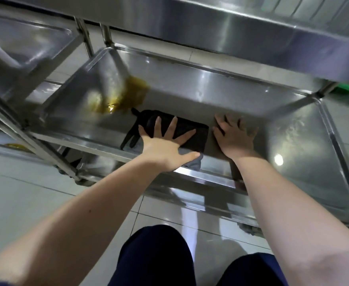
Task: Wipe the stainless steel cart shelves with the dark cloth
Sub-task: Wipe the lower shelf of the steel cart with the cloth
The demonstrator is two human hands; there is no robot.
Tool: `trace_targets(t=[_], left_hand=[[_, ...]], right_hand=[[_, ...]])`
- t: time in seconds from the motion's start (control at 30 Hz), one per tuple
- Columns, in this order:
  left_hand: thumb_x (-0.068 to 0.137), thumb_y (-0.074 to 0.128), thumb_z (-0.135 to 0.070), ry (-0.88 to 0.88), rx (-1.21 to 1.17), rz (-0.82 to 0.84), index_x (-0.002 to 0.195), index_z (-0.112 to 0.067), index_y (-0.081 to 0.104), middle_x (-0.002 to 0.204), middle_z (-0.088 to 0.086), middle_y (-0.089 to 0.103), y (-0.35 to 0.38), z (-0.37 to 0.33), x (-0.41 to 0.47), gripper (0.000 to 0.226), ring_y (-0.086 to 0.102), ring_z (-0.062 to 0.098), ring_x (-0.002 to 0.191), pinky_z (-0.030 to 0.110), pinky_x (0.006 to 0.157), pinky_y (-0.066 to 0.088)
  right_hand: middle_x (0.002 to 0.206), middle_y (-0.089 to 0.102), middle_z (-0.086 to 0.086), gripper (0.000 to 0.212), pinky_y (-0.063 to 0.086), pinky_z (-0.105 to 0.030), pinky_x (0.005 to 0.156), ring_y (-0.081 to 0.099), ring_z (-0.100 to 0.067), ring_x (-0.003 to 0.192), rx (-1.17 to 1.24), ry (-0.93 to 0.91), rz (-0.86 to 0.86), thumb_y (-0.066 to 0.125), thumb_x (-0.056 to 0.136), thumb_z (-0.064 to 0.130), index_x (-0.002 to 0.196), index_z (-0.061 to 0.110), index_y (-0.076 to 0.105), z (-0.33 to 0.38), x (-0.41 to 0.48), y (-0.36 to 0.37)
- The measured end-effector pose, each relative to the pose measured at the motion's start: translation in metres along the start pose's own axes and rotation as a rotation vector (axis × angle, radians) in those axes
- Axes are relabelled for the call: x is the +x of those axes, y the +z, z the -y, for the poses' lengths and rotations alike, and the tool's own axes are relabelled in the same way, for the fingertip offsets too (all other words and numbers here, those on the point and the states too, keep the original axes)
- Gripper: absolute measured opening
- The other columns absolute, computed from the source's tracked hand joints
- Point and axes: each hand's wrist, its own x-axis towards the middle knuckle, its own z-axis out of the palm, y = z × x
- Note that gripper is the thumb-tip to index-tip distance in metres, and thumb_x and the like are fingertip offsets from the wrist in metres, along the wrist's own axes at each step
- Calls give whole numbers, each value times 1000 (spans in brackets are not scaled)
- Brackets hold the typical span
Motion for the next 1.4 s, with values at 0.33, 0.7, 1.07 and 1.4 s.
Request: trace_targets(t=[0.33, 0.7, 1.07, 1.4], left_hand=[[73, 17, -94, -66, -34, -87, 142, -68, -1, 164, -11, -15, 0, 24, -4, 76, -20, 36, 148, 76, 103, -15], [76, 21, -91, -82, -41, -83, 143, -68, 1, 163, -15, -15, -1, 64, 0, 74, -21, 32, 149, 76, 103, -16], [76, 21, -91, -204, 11, -56, 141, -70, -4, 162, -18, -14, -23, 172, -3, 73, -16, 28, 150, 73, 110, -6], [76, 18, -91, -237, 23, -85, 142, -68, -4, 163, -17, -14, -24, 200, -5, 73, -16, 31, 150, 75, 108, -4]], right_hand=[[166, -3, 10, 51, 1, -68, 114, 0, -36, 151, 13, 3, -19, 17, 104, 51, 154, 44, 8, 48, 15, -1], [165, 7, 15, 51, -13, -67, 112, -4, -24, 152, 138, -63, 11, 13, 101, 58, 151, 51, 20, 84, 22, 14], [165, -5, 14, 68, -9, -72, 110, -9, -31, 151, -63, -101, 46, 17, 87, 81, 149, 57, 0, 85, 21, 17], [166, -5, 5, 69, -2, -74, 110, -6, -42, 149, -31, -107, 45, 15, 90, 78, 152, 51, 1, 134, 15, 14]])
